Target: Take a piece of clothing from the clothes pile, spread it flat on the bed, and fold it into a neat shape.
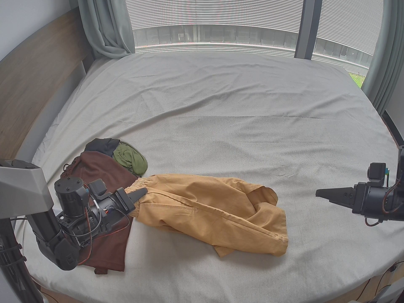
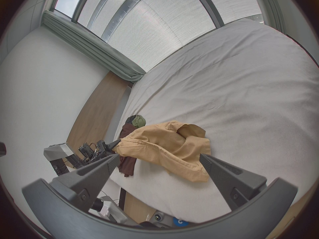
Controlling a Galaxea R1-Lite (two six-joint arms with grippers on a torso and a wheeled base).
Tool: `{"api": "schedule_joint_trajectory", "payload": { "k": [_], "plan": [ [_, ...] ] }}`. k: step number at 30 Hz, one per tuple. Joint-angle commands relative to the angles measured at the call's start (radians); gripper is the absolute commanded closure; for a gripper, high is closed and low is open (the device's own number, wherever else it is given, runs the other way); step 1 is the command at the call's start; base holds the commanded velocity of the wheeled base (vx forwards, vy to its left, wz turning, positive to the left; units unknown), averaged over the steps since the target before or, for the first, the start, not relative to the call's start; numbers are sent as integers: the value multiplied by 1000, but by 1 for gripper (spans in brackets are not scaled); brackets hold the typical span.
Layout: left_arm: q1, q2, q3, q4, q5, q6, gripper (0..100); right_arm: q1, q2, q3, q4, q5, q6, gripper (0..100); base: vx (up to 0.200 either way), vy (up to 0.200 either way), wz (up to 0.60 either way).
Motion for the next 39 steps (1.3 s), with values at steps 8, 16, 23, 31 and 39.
{"api": "schedule_joint_trajectory", "payload": {
  "k": [8,16,23,31,39],
  "plan": [
    [10,10,-7,0,0,0,100,-45,304,104,-211,7,8,0,0,0,0],
    [10,7,-5,0,0,0,100,-71,415,107,-241,34,8,0,0,0,0],
    [11,10,-5,0,0,0,100,-81,554,141,-341,36,8,0,0,0,0],
    [11,10,-5,0,0,0,100,-83,709,158,-490,37,28,0,0,0,0],
    [11,10,-3,0,0,0,100,-63,815,158,-639,53,154,0,0,0,0]
  ]
}}
